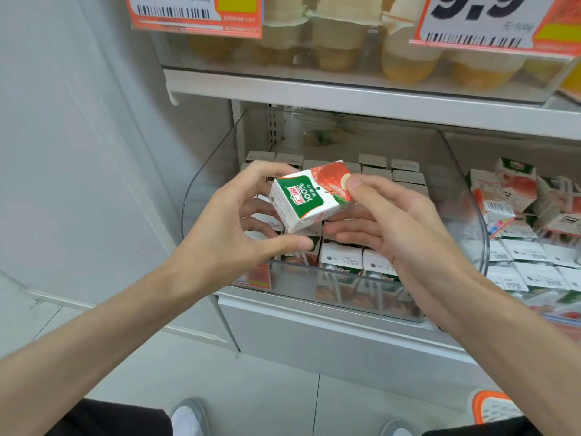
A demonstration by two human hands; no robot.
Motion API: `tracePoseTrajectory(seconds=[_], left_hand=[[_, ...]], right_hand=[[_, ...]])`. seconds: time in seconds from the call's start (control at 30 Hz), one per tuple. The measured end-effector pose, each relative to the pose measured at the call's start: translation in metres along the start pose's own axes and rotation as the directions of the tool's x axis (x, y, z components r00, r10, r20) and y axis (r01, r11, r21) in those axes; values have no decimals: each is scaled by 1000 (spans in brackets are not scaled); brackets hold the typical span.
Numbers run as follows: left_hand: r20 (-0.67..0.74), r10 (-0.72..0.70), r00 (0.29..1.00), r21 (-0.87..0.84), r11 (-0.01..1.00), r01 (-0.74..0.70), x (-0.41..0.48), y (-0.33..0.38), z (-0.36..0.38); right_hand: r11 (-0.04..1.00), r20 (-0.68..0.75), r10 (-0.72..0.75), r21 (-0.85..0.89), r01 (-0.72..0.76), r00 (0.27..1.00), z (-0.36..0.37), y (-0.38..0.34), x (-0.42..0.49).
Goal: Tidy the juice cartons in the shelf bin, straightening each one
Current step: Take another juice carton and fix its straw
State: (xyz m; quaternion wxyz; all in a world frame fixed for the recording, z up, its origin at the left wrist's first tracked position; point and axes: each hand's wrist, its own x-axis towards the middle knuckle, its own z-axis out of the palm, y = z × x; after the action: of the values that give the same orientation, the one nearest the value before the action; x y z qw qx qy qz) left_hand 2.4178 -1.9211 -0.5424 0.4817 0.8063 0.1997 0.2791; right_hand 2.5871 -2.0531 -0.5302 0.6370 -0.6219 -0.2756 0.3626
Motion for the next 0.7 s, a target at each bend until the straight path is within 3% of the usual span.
tracePoseTrajectory(seconds=[0.2, 0.33, 0.47, 0.7], left_hand=[[-119, 68, 991, -14, 997, -70, -1, 2, 3], [-169, 109, 980, 24, 994, -107, -3, 4, 4], [-181, 84, 980, 37, 996, -79, -6, 5, 10], [-144, 7, 990, -71, 997, -17, 0, -2, 4]], right_hand=[[987, 117, 107, -131, -91, 987, 2, 4, 3], [893, 171, -105, -418, 168, 980, -3, 15, 7], [703, 384, -265, -550, 450, 884, -5, 21, 4], [692, 277, -393, -539, 480, 877, -1, 26, 6]])
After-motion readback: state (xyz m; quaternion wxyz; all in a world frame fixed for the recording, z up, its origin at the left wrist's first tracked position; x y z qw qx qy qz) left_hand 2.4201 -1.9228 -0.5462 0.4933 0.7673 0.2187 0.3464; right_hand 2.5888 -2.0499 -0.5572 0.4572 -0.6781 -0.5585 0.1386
